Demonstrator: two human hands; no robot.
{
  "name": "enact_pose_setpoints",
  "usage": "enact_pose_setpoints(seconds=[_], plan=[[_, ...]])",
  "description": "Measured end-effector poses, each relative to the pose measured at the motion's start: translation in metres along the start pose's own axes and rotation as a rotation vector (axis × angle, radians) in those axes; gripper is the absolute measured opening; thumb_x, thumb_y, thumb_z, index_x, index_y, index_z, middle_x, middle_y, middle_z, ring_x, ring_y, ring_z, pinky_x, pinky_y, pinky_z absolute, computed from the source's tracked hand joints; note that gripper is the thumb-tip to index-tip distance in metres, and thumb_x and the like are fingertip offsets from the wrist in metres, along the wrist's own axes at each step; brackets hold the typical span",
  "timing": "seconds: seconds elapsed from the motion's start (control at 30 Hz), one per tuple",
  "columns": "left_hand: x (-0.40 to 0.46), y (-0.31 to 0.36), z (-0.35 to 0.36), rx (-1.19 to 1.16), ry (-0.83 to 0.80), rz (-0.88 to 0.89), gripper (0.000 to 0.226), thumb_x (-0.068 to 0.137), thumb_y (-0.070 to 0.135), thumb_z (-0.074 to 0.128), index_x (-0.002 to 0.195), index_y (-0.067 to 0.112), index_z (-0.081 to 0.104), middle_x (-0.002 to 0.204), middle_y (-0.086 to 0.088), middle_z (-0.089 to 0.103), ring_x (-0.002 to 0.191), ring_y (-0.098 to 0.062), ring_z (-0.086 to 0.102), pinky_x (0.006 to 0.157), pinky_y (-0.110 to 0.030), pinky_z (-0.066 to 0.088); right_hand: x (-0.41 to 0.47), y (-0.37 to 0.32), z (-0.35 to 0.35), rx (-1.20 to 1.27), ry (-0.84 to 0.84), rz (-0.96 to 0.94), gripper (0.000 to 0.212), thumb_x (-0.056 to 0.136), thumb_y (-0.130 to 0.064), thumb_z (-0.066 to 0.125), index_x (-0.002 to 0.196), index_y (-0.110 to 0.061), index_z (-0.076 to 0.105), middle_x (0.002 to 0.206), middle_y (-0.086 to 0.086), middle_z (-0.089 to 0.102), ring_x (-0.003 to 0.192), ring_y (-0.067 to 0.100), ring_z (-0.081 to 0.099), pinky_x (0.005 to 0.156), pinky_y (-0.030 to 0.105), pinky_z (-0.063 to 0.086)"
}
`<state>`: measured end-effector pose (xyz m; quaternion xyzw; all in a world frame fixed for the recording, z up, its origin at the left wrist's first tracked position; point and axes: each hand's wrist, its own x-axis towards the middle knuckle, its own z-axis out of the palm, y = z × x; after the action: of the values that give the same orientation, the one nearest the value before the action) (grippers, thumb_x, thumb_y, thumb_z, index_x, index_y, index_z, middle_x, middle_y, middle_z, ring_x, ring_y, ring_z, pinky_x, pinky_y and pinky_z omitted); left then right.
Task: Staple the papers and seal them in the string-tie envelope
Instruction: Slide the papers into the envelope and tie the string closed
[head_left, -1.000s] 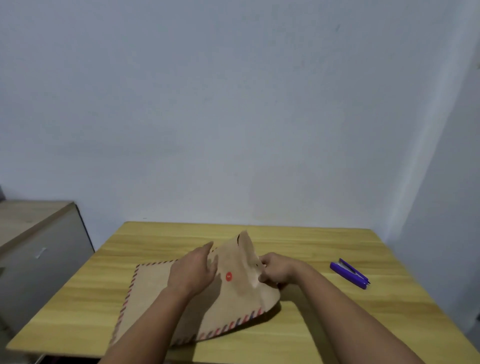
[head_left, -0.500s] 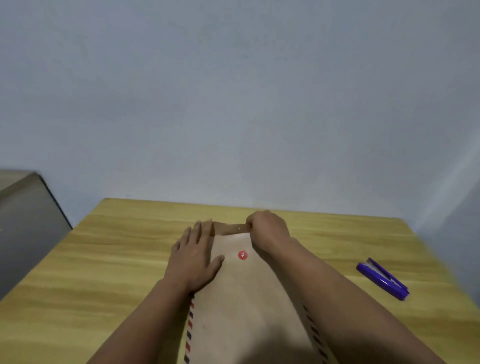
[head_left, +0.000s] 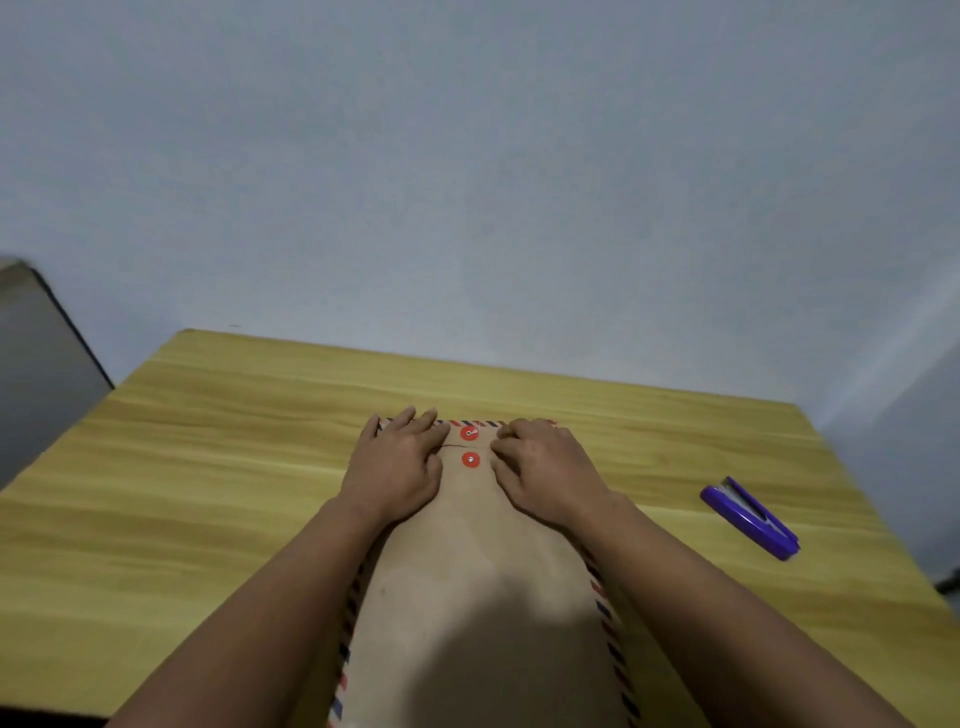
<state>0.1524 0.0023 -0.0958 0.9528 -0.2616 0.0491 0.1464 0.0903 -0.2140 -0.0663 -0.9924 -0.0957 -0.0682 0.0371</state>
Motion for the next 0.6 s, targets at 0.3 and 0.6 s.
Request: enact_pose_setpoints(seconds=[0.3,0.6], plan=[[-0.006,-0.002,0.004,-0.048,-0.015,0.025,0.055,0.100,0.045,0.029,0.154,0.040,0.036,0.166,0.010,0.025,0.156,-0.013,0.011,0.126,-0.049,0.003,0.051,0.005,-0.035,0.068,-0.167,-0.017,0.033,0.104,-0.029,0.054,0.133,-0.029,0.070,0.125,0.000,0.067,0.116,0.025,0.063,0.087,0.036,0.051],[-0.006,-0.002,0.004,-0.095,0.021,0.011,0.054,0.096,0.040,0.036,0.150,0.038,0.045,0.164,0.009,0.031,0.155,-0.010,0.014,0.126,-0.047,0.002,0.100,-0.007,-0.048,-0.274,-0.392,-0.250,0.022,0.093,-0.029,0.063,0.106,-0.028,0.080,0.104,-0.004,0.077,0.096,0.025,0.071,0.080,0.036,0.059]])
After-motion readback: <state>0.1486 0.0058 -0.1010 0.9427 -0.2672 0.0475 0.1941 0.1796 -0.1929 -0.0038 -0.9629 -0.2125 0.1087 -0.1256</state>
